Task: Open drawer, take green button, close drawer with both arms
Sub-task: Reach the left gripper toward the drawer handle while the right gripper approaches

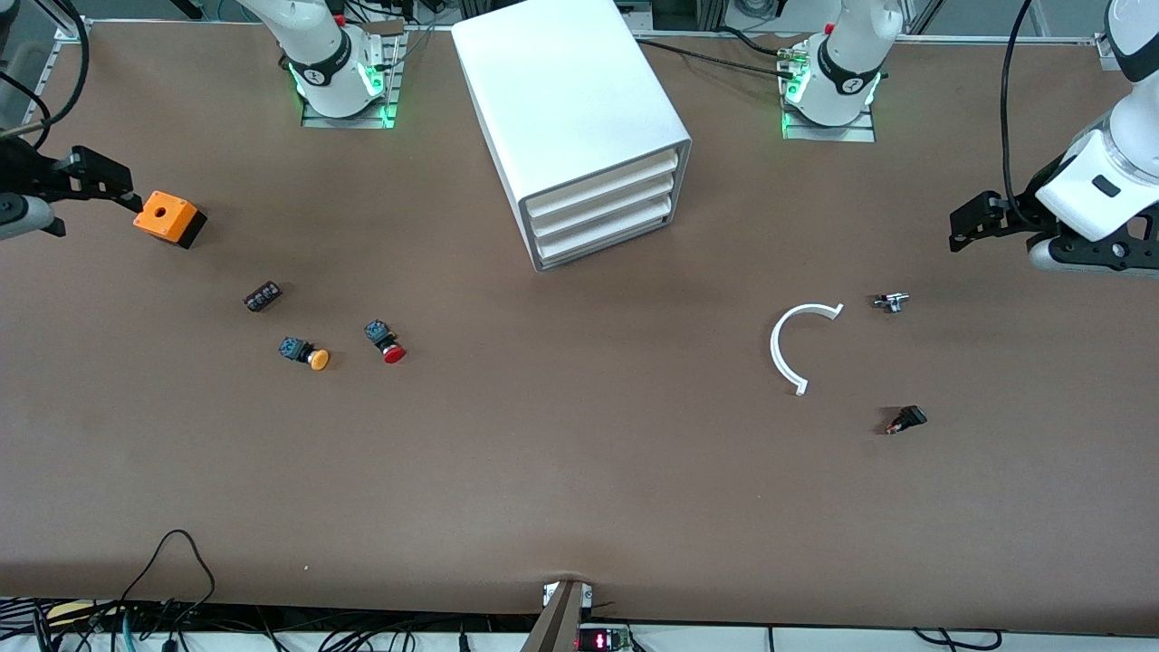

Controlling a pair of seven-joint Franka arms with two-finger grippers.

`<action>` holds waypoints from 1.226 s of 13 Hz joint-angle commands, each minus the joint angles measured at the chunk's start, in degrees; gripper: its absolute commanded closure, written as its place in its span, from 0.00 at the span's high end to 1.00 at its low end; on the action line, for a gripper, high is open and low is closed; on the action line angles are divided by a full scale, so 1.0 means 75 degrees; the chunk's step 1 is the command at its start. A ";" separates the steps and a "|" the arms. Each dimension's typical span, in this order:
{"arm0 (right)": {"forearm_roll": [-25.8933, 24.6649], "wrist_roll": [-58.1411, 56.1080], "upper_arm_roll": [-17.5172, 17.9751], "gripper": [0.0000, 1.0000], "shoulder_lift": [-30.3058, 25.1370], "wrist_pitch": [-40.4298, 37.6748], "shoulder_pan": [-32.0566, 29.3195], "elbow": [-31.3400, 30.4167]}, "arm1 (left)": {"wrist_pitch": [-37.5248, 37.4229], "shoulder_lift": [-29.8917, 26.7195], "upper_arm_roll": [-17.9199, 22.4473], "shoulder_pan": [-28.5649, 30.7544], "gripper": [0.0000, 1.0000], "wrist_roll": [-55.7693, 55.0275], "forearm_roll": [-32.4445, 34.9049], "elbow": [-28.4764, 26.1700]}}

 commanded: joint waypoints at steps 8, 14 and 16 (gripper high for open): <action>0.0006 -0.0150 0.0064 1.00 0.0797 0.0164 0.0302 0.0157 | -0.2611 0.1562 -0.0169 -0.0199 1.00 0.0143 -0.0148 0.1974; 0.0334 -0.0373 0.0064 1.00 0.0844 0.0164 0.0431 0.0333 | -0.3047 0.2405 -0.0392 -0.0081 1.00 0.0940 -0.2771 0.1883; 0.0415 -0.0582 0.0076 1.00 0.0902 0.0234 0.0454 0.0380 | -0.2989 0.2815 -0.0415 -0.0152 1.00 0.1419 -0.3671 0.1882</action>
